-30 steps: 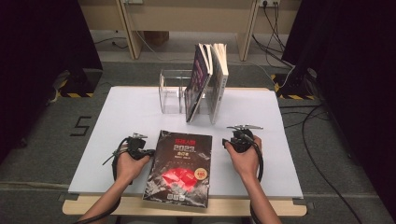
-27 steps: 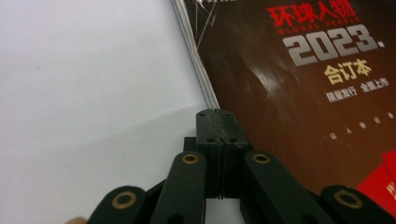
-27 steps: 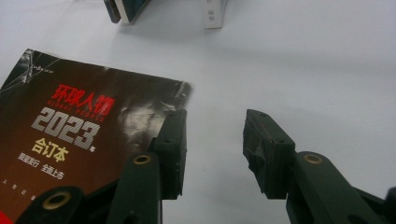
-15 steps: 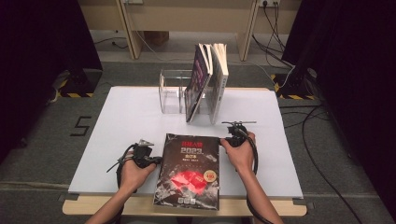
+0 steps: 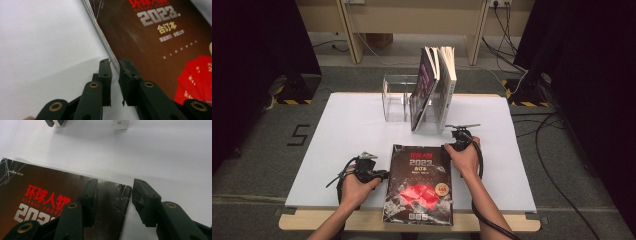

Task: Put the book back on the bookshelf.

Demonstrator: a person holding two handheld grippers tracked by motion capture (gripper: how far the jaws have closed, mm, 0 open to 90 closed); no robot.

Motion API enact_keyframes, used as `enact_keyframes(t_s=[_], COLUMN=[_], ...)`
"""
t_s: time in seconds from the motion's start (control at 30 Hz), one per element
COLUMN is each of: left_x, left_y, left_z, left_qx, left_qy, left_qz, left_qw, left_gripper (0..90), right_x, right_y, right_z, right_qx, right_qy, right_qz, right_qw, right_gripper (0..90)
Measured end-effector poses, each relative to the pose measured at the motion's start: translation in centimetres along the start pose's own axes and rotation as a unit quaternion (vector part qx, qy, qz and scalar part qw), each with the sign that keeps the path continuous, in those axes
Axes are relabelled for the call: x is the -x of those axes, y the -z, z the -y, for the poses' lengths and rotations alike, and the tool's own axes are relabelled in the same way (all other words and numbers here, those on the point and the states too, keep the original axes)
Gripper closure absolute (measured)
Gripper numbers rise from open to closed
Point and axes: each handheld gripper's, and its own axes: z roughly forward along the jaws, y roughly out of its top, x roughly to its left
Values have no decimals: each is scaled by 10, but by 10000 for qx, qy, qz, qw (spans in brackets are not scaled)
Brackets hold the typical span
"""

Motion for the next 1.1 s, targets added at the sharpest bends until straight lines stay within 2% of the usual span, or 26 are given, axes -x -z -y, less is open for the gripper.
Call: enact_keyframes(t_s=[0.13,0.23,0.33,0.47,0.6,0.7,0.8,0.87,0.93,1.07,1.1], left_x=[1,2,4,6,8,7,7,8,8,8,8], left_y=[3,3,0,-3,-7,-8,-8,-8,-8,-8,-8], left_z=[-2,-3,-2,-1,0,1,1,1,1,0,0], left_qx=[172,240,207,115,17,2,-6,-10,-38,-61,-68], left_qy=[71,52,75,42,-6,-27,-35,-53,-87,-88,-95], left_qz=[37,30,155,189,199,163,160,142,135,111,110], left_qw=[9998,9997,9996,9997,9998,9999,9999,9999,9999,9999,9999], left_gripper=[751,721,705,689,686,686,690,692,699,707,709], right_x=[1,1,0,1,3,3,3,3,2,5,5], right_y=[-2,-3,-4,-4,-5,-6,-6,-6,-6,-4,-4], right_z=[-2,-3,-3,-4,-5,-5,-5,-4,-2,0,1], right_qx=[-2,-7,-1,-13,37,60,76,126,147,150,157], right_qy=[-35,-18,-16,-59,-81,-41,-103,27,37,-200,-167], right_qz=[-5,4,4,-47,-85,-88,-107,-67,-83,-227,-218], right_qw=[10000,10000,10000,10000,9999,9999,9999,9999,9999,9994,9995], right_gripper=[558,556,552,554,555,555,561,560,564,568,568])
